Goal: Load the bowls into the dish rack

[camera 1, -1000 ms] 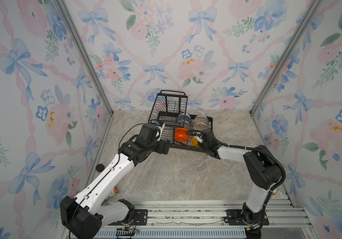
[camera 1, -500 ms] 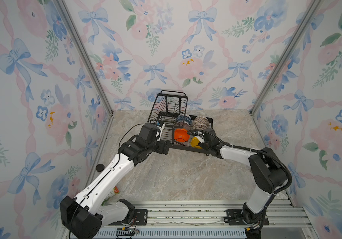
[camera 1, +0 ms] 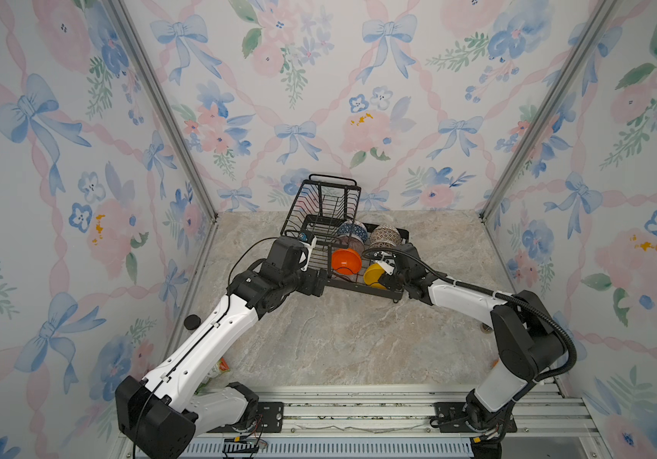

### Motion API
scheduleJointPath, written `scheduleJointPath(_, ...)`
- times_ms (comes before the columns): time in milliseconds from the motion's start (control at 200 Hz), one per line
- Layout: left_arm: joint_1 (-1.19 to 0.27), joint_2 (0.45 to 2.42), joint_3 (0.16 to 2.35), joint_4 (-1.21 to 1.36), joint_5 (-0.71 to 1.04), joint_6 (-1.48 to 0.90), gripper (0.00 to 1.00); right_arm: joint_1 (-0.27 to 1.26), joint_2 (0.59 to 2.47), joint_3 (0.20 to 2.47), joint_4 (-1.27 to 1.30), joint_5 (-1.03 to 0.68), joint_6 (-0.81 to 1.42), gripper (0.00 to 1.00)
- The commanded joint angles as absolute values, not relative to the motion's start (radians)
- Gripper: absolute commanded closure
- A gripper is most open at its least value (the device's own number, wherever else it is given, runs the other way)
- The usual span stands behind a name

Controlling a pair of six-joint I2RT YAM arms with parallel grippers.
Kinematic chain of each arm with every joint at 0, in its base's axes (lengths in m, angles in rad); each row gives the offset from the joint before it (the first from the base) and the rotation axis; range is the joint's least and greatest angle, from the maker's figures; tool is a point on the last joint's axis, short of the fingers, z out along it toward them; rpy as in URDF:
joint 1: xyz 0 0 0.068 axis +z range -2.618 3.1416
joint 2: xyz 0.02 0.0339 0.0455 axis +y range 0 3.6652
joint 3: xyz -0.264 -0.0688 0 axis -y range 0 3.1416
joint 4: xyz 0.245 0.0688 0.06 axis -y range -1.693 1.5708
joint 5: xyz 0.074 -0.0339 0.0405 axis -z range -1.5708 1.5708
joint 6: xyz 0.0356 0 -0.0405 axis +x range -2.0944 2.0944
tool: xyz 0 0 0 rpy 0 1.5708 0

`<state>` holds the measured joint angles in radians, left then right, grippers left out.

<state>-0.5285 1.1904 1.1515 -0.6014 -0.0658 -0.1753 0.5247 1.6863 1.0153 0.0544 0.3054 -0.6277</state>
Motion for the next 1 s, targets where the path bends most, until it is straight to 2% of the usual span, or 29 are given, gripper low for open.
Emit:
scheduleJointPath(0, -0.52, 1.198, 1.157, -0.608, -0.073, -0.156, 0.02, 0.525, 1.66, 1.011, 0.005, 0.268, -0.615, 0.04)
scheduleJointPath(445, -0.52, 1.137, 1.128, -0.59, -0.126, -0.176, 0.02, 0.529, 1.462, 0.972, -0.1, 0.159, -0.564, 0.02)
scheduleJointPath(595, -0.52, 1.052, 1.042, -0.492, -0.196, -0.193, 0.02, 0.532, 1.313, 0.871, 0.007, 0.161, -0.474, 0.01)
scheduleJointPath(755, -0.52, 0.897, 0.815, -0.239, -0.35, -0.18, 0.02, 0.476, 1.151, 0.758, 0.127, 0.251, -0.277, 0.03)
scheduleJointPath(905, -0.517, 0.733, 0.469, 0.202, -0.437, -0.107, 0.02, 0.318, 1.068, 0.661, 0.17, 0.325, 0.012, 0.03)
scheduleJointPath(995, -0.503, 0.709, 0.327, 0.412, -0.485, -0.078, 0.02, 0.242, 1.062, 0.603, 0.199, 0.351, 0.104, 0.03)
